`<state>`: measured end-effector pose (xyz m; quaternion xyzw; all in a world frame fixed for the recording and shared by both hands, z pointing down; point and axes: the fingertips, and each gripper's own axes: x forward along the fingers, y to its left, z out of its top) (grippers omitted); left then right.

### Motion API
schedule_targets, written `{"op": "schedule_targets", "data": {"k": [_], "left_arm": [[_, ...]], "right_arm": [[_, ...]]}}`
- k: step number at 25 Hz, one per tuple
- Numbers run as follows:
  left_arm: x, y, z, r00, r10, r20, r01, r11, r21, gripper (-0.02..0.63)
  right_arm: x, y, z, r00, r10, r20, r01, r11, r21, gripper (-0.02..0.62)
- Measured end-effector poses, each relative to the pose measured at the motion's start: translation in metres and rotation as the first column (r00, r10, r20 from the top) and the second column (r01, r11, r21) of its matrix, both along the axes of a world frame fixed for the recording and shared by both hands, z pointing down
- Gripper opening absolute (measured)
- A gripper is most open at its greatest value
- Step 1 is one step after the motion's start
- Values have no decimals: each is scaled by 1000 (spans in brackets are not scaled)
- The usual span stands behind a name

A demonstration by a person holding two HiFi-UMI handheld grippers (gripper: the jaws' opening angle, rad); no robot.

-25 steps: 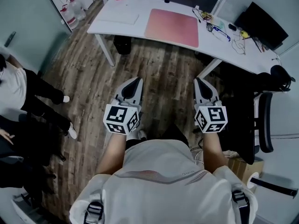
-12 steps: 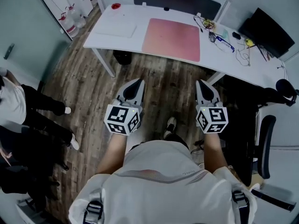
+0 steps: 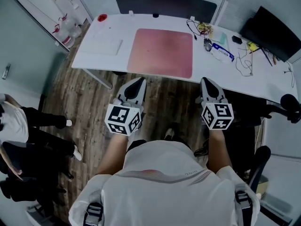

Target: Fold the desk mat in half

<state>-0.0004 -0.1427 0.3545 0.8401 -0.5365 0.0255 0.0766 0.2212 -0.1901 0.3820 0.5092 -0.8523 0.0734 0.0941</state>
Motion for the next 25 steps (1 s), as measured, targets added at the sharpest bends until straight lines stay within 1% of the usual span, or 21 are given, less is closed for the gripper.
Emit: {"op": "schedule_targets", "data": {"k": [4,8,11,15,19,22,25], "left_arm": [[13,-35,18,1000,3,4,-3,999,-48,14],[15,-72,31,1000,23,-8,-23,996,-80,14],[11,-99,35,998,59,-24,-60,994,-86,14],[-8,-140,46,992,123,-40,-127,988,-91,14],[-38,-180,53,979,200,-23,-201,975,-93,14],[-59,-204,60,969,248,-18,-249,963,-106,14],[-68,-217,70,959,281,-35,-283,950,-130,14]], "right_arm": [[16,-39,18,1000,13,7,-13,999,-48,52],[15,-64,37,1000,19,-7,-20,995,-93,52],[11,-81,48,998,48,-30,-52,991,-124,52],[-3,-105,53,991,117,-66,-126,982,-138,52],[-31,-125,54,977,192,-91,-204,968,-145,52],[-47,-137,59,963,243,-120,-260,953,-154,52],[-50,-143,67,947,292,-136,-313,934,-174,52]]}}
